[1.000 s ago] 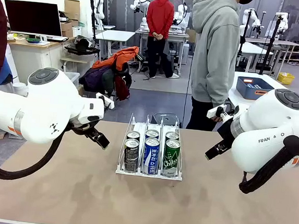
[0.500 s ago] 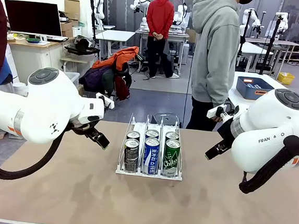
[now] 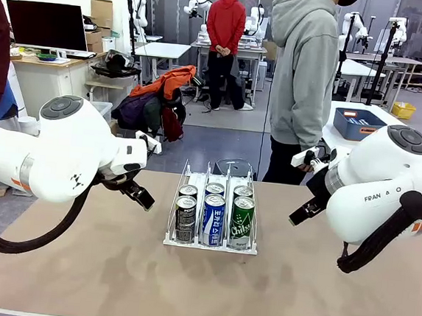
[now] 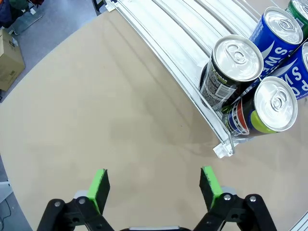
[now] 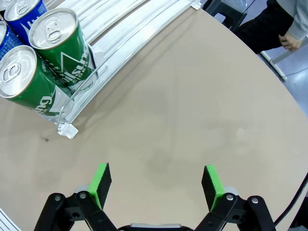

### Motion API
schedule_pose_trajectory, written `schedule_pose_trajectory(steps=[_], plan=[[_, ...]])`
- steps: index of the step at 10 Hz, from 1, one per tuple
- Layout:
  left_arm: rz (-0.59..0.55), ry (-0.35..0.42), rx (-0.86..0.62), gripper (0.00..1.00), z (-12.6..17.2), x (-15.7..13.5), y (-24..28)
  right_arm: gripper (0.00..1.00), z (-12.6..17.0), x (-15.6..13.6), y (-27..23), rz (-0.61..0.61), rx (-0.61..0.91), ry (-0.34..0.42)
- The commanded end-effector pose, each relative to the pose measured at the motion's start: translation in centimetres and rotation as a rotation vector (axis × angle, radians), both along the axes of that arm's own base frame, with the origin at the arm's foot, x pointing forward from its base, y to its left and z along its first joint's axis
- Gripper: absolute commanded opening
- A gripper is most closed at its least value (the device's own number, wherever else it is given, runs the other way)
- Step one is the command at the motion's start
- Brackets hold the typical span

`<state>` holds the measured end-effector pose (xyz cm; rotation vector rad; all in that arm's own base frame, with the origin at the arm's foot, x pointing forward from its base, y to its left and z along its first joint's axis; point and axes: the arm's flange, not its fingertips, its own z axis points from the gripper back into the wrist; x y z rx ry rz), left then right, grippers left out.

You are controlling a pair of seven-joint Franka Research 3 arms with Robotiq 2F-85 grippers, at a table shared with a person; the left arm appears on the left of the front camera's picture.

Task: Fill the beverage cans into the dispenser.
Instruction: Pick up the Sprite handed by the human.

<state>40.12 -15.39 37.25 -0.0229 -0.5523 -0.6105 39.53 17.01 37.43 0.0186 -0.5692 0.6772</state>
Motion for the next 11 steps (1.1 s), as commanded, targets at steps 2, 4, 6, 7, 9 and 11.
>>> schedule_pose_trajectory(steps=[2,4,6,7,9,11], plan=[[-0.128,0.134,-0.070,1.00,2.0,0.9,-0.5,1.00,1.4,1.3,1.6,0.138,0.058,0.038],[-0.236,0.153,-0.120,1.00,5.4,-0.3,-1.4,1.00,3.8,1.6,1.5,0.210,0.106,0.059],[-0.402,0.200,-0.250,1.00,8.8,0.3,-0.7,1.00,7.1,1.9,0.8,0.282,0.208,0.078],[-0.469,0.214,-0.297,1.00,10.4,-0.1,-0.7,1.00,8.6,1.9,0.0,0.329,0.245,0.103],[-0.584,0.236,-0.382,1.00,13.1,-0.2,0.8,1.00,11.3,1.6,-2.1,0.342,0.306,0.127],[-0.643,0.236,-0.403,1.00,15.2,-0.1,3.0,1.00,13.5,1.4,-4.4,0.348,0.309,0.127]])
